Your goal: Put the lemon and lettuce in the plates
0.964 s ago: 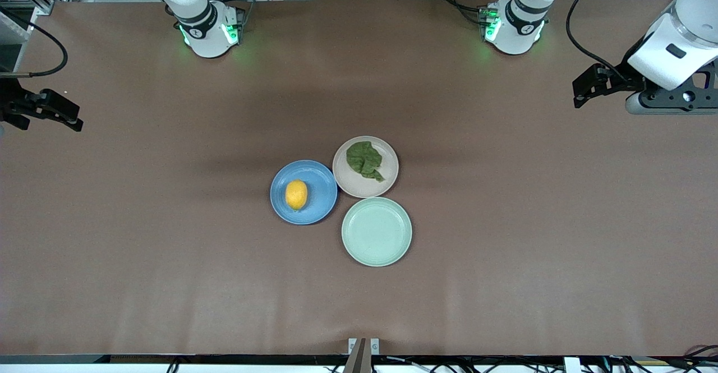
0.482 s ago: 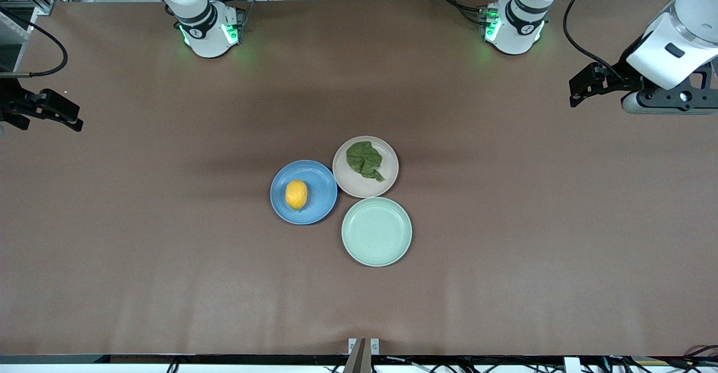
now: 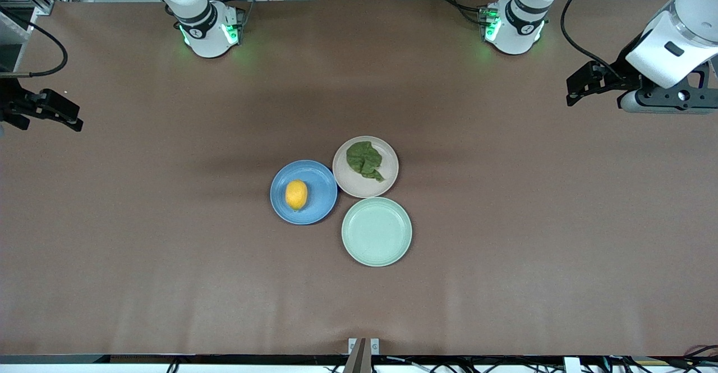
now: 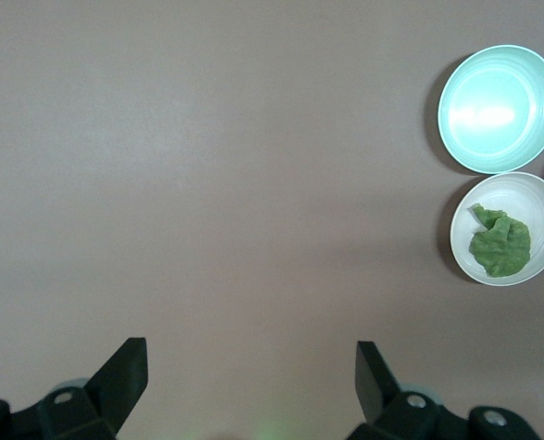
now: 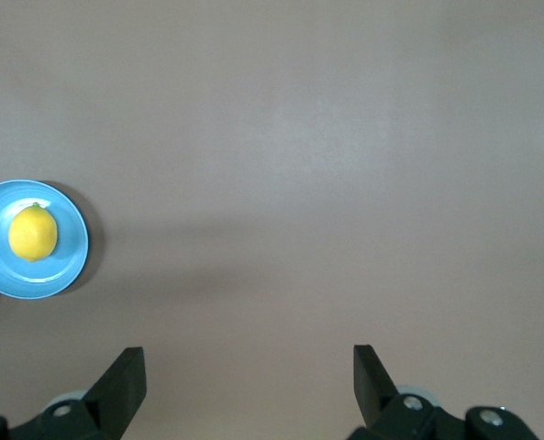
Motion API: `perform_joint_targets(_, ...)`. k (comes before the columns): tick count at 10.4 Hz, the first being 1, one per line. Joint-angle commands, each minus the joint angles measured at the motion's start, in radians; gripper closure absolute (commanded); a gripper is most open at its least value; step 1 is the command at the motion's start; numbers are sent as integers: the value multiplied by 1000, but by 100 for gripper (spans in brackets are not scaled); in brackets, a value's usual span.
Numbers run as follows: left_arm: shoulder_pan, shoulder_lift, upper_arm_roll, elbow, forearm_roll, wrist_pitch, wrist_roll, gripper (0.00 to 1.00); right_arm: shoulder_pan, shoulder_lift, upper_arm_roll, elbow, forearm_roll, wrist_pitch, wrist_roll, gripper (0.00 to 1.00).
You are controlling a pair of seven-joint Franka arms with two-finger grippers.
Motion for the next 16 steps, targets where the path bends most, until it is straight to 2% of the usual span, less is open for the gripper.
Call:
perform_joint_targets(1,3,1,-10,18,-23,-17,11,0,-1,-5,1,9,8,-8,-7,0)
perform_joint_targets(5,4,1,-10,18,-19,-17,13,0,-1,-9,6,12,17,-14,65,0)
perform_joint_targets(9,10,1,-9,18,-18,-17,13,0,-1,-9,6,10,86,-27,182,0)
perform_joint_targets(16,13,3,-9,18,-16,-17,13,0,-1,-6,6,12,86,-30,162,0)
